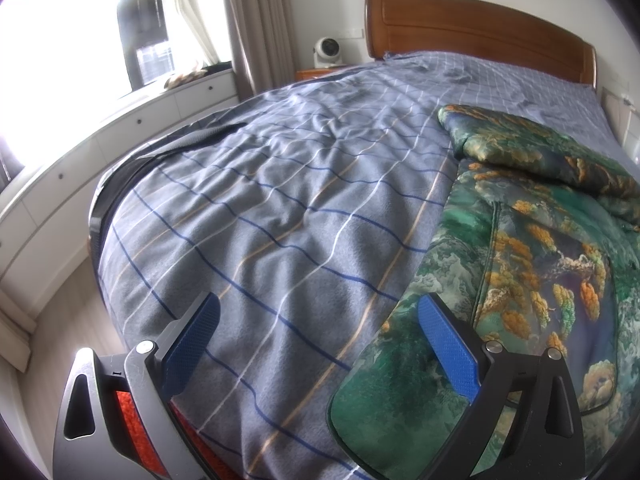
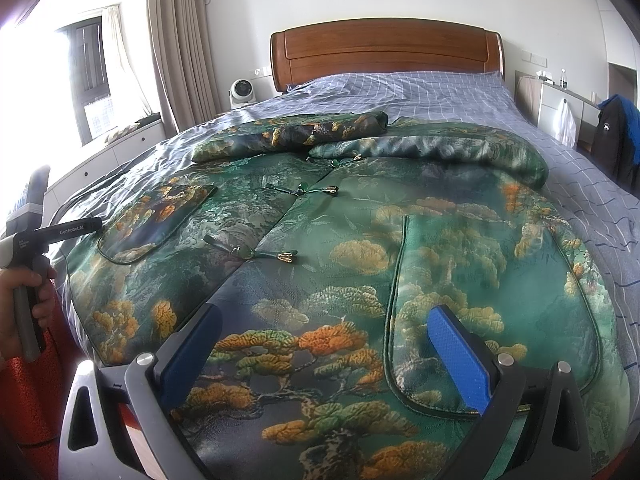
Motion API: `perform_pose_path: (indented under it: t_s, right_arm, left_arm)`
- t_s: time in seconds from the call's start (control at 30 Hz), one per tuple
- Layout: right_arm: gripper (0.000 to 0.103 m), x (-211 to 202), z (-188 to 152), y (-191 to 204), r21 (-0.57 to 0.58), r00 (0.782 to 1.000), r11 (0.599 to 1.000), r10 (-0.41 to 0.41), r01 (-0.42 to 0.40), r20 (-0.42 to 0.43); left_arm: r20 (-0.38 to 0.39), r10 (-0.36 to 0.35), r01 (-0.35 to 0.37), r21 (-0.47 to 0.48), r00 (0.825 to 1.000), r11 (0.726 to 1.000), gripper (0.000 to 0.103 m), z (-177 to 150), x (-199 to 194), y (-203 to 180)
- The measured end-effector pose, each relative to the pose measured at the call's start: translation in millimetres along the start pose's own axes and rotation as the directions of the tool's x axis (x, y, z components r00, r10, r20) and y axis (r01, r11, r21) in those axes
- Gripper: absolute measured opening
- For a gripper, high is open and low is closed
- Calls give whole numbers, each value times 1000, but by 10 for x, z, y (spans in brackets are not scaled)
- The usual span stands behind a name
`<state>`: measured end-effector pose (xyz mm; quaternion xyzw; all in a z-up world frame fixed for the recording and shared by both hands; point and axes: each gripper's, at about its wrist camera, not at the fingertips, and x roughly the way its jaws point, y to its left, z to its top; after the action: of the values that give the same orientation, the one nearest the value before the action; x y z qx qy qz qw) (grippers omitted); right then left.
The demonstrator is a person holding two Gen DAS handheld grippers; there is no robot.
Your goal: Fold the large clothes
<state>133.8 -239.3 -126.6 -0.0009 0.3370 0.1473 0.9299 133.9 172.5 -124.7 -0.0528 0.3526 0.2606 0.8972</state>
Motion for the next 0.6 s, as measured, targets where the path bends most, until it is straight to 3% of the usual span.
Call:
perform_pose_path:
  t_s: [0.6]
  right_arm:
    - [102,4,2,3,0,1000,1000,0,0,0]
  left_arm:
    - [-1,0,0,2,1000,1000,100,-2,-7,-6]
